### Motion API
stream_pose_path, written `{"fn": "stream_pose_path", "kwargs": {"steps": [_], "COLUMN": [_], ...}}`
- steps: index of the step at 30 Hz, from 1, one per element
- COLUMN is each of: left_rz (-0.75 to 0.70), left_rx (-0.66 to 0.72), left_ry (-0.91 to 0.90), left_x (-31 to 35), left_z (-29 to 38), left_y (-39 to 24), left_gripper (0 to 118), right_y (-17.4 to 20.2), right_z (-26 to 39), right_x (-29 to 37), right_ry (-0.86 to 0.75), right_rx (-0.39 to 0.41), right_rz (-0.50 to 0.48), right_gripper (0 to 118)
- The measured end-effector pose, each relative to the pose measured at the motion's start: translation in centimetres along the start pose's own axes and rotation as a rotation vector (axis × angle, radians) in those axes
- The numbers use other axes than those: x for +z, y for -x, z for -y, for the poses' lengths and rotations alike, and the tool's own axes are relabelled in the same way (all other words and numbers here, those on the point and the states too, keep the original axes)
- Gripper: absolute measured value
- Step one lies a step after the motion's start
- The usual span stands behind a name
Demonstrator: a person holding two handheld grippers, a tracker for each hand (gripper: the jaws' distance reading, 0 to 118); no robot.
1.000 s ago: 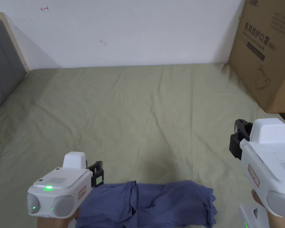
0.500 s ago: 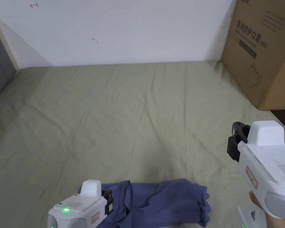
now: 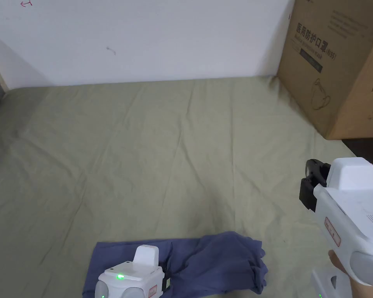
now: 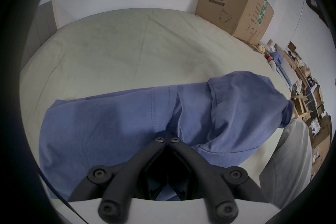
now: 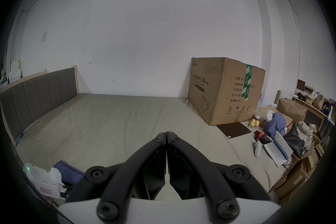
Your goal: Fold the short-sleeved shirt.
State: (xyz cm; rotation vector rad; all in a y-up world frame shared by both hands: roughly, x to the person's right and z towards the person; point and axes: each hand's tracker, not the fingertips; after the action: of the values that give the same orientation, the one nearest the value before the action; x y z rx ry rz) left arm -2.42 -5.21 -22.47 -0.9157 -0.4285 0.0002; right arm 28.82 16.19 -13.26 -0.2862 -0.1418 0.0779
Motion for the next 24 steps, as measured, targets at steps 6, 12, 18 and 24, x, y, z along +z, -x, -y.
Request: {"fn": "stream_pose_path", "kwargs": {"steps": [6,12,18,24], "left_rz": [0.083,0.15,0.228,0.272], "left_rx": [0.103,0.217,0.39,0.527], "left_ry": [-0.139,-0.124,-0.076,0.017], "left_x": [6.0,9.8,9.7,6.9], "left_z": [-3.5,-6.3,-5.5,-3.2], "left_y": [2.7,9.0,17.0,23.2], "left_gripper": [0,0,1,81], "right_y": [0.5,1.7,2.5,3.0], "right_z": [-0.4,-0.7,-0.6,-0.5], "right_x": [-0.1,-0.5,-0.9,-1.5], "right_ry": [-0.009,-0.017,-0.012,0.007], "right_rx": [-0.003,-0.006,-0.004,0.011], "right_rz": [-0.014,-0.044,-0.059,-0.064], "right_gripper": [0,0,0,0]}}
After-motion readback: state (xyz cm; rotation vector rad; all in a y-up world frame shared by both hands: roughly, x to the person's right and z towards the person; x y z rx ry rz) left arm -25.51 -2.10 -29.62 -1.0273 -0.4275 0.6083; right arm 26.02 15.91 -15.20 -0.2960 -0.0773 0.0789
